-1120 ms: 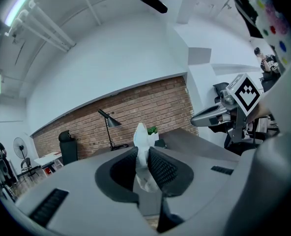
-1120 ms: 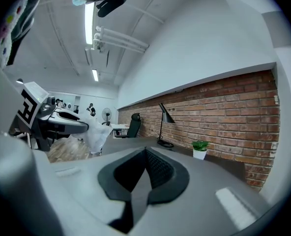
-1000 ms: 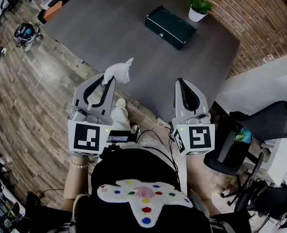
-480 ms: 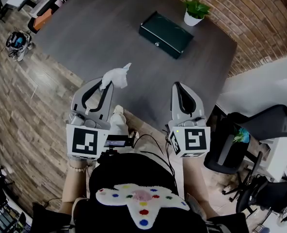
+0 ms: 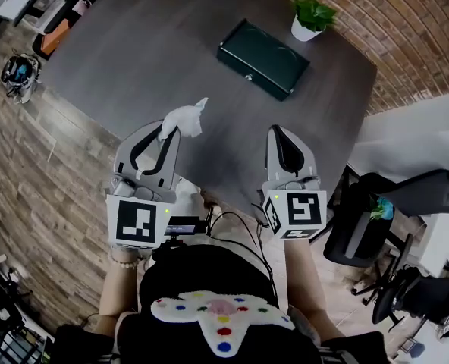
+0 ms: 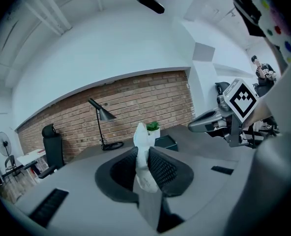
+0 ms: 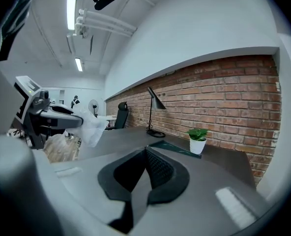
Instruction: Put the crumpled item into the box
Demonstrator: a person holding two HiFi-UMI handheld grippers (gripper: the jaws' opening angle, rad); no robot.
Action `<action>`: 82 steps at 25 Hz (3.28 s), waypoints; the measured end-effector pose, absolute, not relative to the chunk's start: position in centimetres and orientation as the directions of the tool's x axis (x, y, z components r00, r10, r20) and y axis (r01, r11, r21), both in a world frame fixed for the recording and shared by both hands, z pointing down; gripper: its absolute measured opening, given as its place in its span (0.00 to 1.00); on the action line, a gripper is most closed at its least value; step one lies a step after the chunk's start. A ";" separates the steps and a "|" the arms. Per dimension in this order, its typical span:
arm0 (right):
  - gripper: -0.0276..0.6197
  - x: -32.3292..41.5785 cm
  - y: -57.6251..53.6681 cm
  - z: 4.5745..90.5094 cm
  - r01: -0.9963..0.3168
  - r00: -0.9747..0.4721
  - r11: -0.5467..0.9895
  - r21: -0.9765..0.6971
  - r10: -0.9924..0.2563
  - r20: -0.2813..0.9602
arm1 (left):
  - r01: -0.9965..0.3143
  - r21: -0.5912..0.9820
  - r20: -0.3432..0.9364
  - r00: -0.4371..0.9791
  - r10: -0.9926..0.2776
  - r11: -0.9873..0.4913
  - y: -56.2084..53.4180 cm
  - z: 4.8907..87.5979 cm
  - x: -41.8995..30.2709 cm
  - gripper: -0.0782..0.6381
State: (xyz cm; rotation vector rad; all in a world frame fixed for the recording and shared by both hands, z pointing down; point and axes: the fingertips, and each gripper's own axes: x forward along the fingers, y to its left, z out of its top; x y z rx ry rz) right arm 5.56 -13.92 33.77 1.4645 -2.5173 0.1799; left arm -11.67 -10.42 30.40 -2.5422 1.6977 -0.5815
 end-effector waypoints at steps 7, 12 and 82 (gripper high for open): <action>0.12 4.3 -17.2 36.1 -0.876 -0.469 0.481 -0.032 -0.836 0.284 | -0.877 -0.226 0.315 0.346 -0.884 -0.424 -13.9 31.9 -12.8 0.19; 0.15 3.6 -18.9 37.9 -0.888 -0.443 0.458 -0.030 -0.838 0.317 | -0.878 -0.208 0.316 0.357 -0.879 -0.431 -15.9 32.6 -13.6 0.19; 0.15 1.5 -31.7 53.6 -0.971 -0.232 0.221 -0.087 -0.808 0.542 | -0.778 -0.158 0.415 0.507 -0.756 -0.608 -27.8 39.4 -14.8 0.19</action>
